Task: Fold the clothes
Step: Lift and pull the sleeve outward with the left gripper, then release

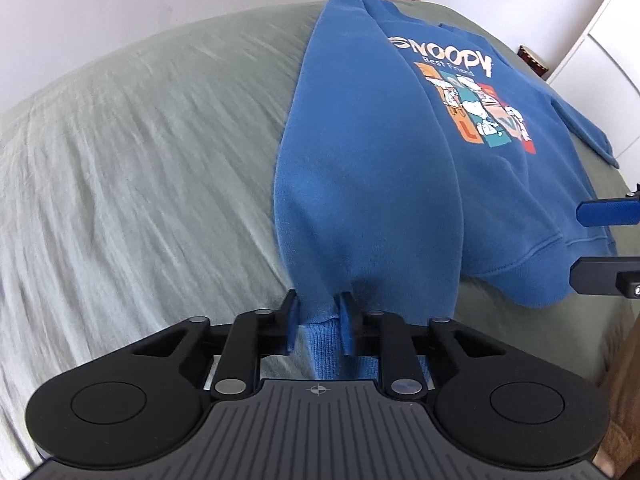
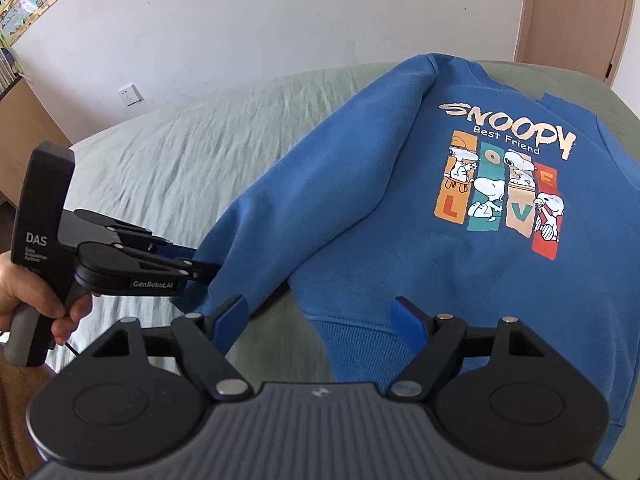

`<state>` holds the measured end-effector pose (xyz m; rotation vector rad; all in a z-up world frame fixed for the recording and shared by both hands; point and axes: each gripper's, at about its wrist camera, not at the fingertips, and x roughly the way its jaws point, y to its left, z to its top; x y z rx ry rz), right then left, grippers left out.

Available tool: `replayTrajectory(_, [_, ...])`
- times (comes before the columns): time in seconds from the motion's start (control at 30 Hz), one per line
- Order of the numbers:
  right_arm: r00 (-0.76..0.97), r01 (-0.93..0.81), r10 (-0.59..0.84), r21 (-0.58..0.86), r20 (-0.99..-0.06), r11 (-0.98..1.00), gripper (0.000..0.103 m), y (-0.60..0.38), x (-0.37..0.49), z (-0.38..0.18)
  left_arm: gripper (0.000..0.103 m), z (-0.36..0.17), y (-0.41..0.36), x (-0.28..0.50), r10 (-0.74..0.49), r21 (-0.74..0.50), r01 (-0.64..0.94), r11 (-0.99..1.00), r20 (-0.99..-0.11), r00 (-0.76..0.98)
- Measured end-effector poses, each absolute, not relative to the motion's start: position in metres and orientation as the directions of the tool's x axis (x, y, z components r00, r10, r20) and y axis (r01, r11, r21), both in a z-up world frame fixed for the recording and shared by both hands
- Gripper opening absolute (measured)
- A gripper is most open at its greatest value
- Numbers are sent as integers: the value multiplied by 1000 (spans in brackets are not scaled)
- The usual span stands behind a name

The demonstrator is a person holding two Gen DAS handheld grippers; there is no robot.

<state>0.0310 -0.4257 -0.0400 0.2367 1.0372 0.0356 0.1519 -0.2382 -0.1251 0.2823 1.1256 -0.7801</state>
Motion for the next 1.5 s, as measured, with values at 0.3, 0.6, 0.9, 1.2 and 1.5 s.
replayTrajectory(0.3, [505, 85, 140, 210, -852, 974, 80, -426, 39, -45, 12, -60, -215, 199, -319, 66, 661, 747, -838, 443])
replayTrajectory(0.6, [486, 73, 156, 217, -860, 973, 80, -424, 51, -54, 12, -43, -213, 289, -138, 304, 534, 789, -759, 636])
replayTrajectory(0.9, [472, 94, 152, 221, -869, 971, 80, -433, 67, -63, 12, -92, -227, 352, 6, 434, 494, 754, -756, 654])
replayTrajectory(1.2, [447, 108, 163, 234, -879, 966, 80, -439, 76, -78, 16, -142, -217, 356, 70, 451, 507, 734, -794, 604])
replayTrajectory(1.5, [460, 101, 175, 246, -871, 964, 80, -439, 75, -75, 42, -103, -207, 336, 30, 395, 459, 796, -783, 622])
